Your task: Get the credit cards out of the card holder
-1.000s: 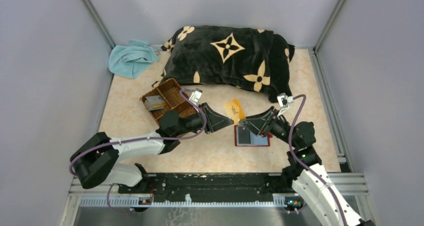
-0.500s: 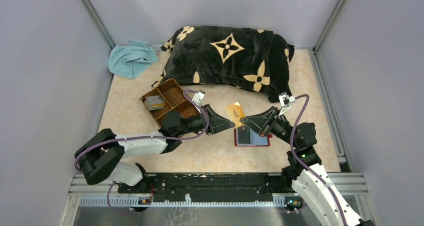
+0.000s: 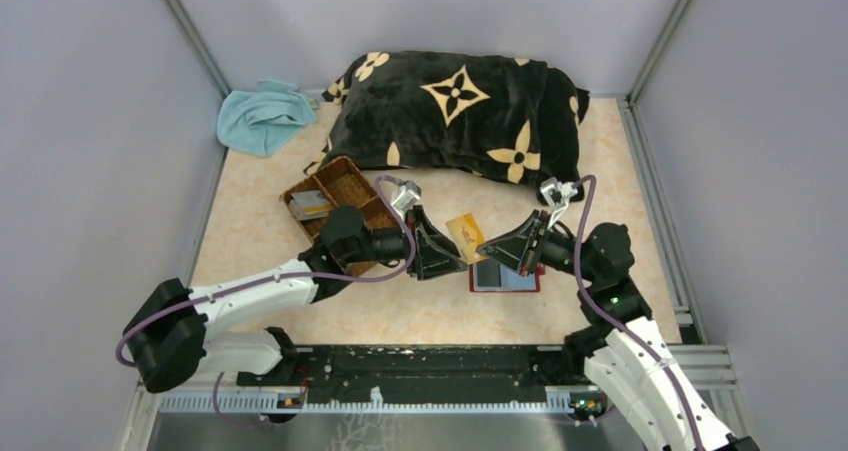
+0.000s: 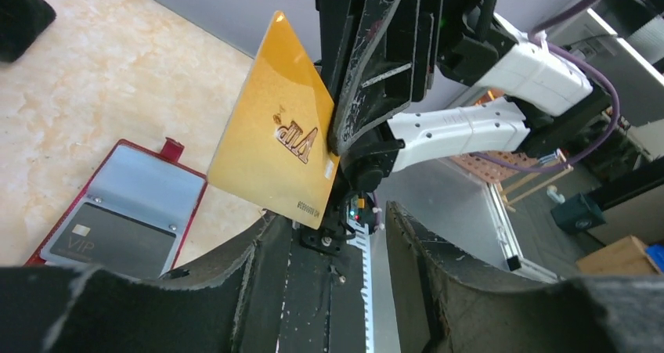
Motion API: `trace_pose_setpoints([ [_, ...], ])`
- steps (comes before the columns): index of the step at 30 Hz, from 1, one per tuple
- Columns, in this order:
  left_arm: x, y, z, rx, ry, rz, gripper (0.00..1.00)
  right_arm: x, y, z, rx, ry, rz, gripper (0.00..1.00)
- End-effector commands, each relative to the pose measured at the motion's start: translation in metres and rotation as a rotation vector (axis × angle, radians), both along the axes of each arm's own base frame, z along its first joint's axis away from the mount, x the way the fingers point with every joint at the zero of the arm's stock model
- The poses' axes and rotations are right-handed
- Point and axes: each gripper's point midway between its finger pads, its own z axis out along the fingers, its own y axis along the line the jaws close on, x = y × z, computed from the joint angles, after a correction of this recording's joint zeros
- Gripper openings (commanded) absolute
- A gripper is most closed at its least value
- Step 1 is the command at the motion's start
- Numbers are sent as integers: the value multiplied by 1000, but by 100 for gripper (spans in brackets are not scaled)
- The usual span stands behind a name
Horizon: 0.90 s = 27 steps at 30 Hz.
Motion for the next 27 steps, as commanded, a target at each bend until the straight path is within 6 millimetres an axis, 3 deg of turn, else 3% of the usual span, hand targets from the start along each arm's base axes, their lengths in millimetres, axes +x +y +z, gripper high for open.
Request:
trace_pose_setpoints([
  [1,-2,8,16,33,-133,-28,56,-34,3,-2,-82,-37,190,0],
  [5,-1,16,17,34,-138,-28,62,-43,1,-6,-127,-38,234,0],
  [13,-10,14,15,40,-134,-113,61,-50,1,-5,-125,-41,276,0],
  [18,-15,13,10,48,-119,-153,39,-50,1,-6,-125,-42,276,0],
  [22,-20,15,5,55,-114,-180,1,-50,1,-6,-125,-38,276,0],
  [24,-20,16,5,55,-116,-174,0,-48,1,-6,-126,-43,264,0],
  [27,-4,17,7,71,-119,-67,0,-34,-2,-6,-142,-49,167,32],
])
